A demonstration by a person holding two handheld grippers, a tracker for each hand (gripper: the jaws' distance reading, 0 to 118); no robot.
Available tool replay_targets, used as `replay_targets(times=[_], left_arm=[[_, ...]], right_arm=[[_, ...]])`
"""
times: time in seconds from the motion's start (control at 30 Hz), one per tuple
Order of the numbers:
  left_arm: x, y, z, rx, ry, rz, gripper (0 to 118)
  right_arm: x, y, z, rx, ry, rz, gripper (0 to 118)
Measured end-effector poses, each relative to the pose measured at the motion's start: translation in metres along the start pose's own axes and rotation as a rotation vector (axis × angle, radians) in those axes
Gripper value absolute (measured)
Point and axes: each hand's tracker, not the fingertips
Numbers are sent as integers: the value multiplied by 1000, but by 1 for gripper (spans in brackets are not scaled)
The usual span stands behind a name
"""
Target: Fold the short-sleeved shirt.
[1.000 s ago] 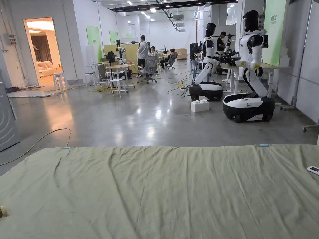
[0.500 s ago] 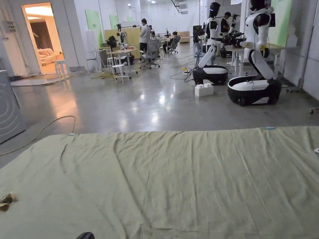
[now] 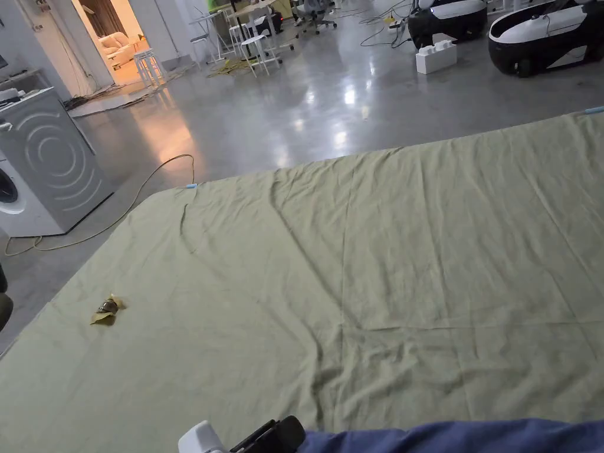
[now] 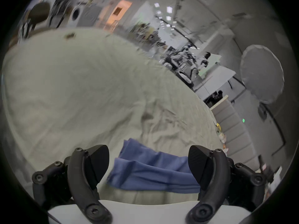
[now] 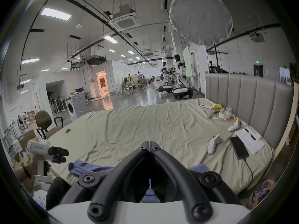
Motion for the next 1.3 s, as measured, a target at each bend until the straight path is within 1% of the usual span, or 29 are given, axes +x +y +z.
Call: replay_targets(times=[0.07, 0.1, 0.13, 0.23, 0.27, 0.3, 0.33, 0.37, 0.4, 0.43, 0.47, 0.5, 0.53, 0.57, 0.6, 0.63, 0.77, 0.8, 0.9, 0.93, 1.0, 1.03, 1.1, 1.17, 1.23, 1.3], left_arm=[[-11, -2, -16, -24, 1, 37, 101], [-16, -3, -25, -37, 5, 14, 101], [-19, -5, -34, -61, 11, 38, 101], [-26, -15, -53, -102, -39, 117, 101], [-23, -17, -54, -79, -54, 130, 100], [-17, -14, -52, -22, -96, 141, 94], [-12, -12, -53, -17, -121, 154, 80], [-8, -14, -54, -32, -117, 153, 61], [-5, -16, -56, -39, -122, 146, 38], [-3, -18, -61, -74, -120, 119, 30], [-2, -23, -65, -97, -100, 102, 27], [-2, -28, -69, -98, -94, 112, 27], [-6, -31, -71, -100, -99, 127, 17], [-10, -32, -68, -88, -105, 164, 14], [-14, -30, -66, -70, -126, 223, 12], [-16, -29, -61, -54, -135, 238, 11], [-16, -14, -30, 31, -142, 194, 10], [-19, -8, -21, 54, -168, 211, 10], [-26, 13, 11, 149, -152, 224, 10], [-29, 23, 26, 204, -118, 187, 10], [-32, 40, 47, 250, -65, 126, 10], [-31, 48, 58, 240, -15, 69, 10], [-19, 55, 71, 229, 25, 0, 10], [10, 46, 70, 235, -39, -56, 10], [39, 29, 58, 209, -120, -63, 11], [75, 1, 32, 151, -185, -73, 11]], right_arm=[[3, -2, -2, -10, -1, -21, 0], [4, -3, -3, -15, -1, -30, 0], [6, -4, -4, -23, -1, -41, 0], [6, -7, -5, -36, -4, -56, 0], [5, -7, -5, -40, -4, -59, 0], [5, -8, -5, -44, -4, -61, 0], [4, -9, -5, -49, -2, -62, 0], [4, -9, -5, -52, 1, -63, 0], [4, -9, -4, -54, 2, -63, 0], [3, -10, -5, -58, 4, -64, 0], [3, -11, -5, -63, 6, -64, 0], [3, -12, -5, -67, 7, -64, 0], [-1, -10, -5, -72, 7, -62, 0], [-1, -10, -4, -74, 5, -61, 0], [-1, -10, -2, -76, 4, -61, 0], [0, -10, 0, -77, 3, -62, 0], [5, -8, 4, -78, -12, -66, 0], [7, -7, 6, -75, -18, -70, 0], [9, -6, 7, -70, -19, -85, 0], [9, -6, 7, -67, -18, -88, 0], [9, -6, 6, -67, -15, -92, 0], [9, -7, 5, -67, -12, -93, 0], [9, -8, 1, -72, -3, -98, 0], [6, -8, 0, -73, 1, -100, 0], [3, -7, 2, -71, 7, -104, 0], [1, -6, 6, -71, 16, -101, 0]])
